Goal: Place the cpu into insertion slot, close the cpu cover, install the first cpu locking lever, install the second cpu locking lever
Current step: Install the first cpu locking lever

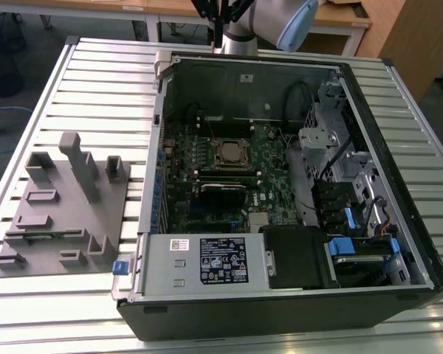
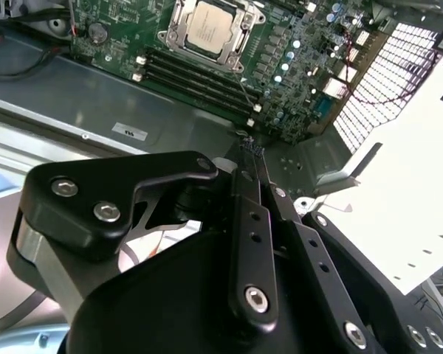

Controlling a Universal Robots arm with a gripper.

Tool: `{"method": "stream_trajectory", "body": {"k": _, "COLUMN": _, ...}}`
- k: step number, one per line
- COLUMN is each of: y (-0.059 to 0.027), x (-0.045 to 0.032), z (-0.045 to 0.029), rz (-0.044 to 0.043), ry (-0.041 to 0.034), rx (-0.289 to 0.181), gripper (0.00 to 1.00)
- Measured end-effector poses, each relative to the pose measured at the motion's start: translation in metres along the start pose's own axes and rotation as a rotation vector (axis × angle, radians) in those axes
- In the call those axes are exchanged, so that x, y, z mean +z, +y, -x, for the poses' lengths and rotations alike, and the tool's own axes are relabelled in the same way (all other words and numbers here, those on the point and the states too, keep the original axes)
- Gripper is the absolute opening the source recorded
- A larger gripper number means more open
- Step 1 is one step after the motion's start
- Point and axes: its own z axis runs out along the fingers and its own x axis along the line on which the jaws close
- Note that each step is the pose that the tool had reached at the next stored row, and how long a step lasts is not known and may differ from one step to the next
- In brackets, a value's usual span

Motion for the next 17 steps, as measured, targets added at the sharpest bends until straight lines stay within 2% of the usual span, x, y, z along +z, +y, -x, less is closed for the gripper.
{"method": "stream_trajectory", "body": {"k": 6, "y": -0.0071, "x": 0.0099, "z": -0.0001, "rz": 0.0029, "ry": 0.0003, "rx": 0.000, "gripper": 0.10}}
{"method": "stream_trajectory", "body": {"k": 8, "y": -0.0088, "x": 0.0121, "z": -0.0005, "rz": 0.0100, "ry": 0.0015, "rx": 0.000, "gripper": 0.10}}
{"method": "stream_trajectory", "body": {"k": 11, "y": -0.0120, "x": 0.0143, "z": -0.0008, "rz": 0.0271, "ry": 0.0040, "rx": 0.000, "gripper": 0.10}}
{"method": "stream_trajectory", "body": {"k": 13, "y": -0.0147, "x": 0.0160, "z": -0.0011, "rz": 0.0354, "ry": 0.0051, "rx": 0.001, "gripper": 0.10}}
{"method": "stream_trajectory", "body": {"k": 17, "y": -0.0184, "x": 0.0193, "z": -0.0016, "rz": 0.0374, "ry": 0.0055, "rx": 0.001, "gripper": 0.10}}
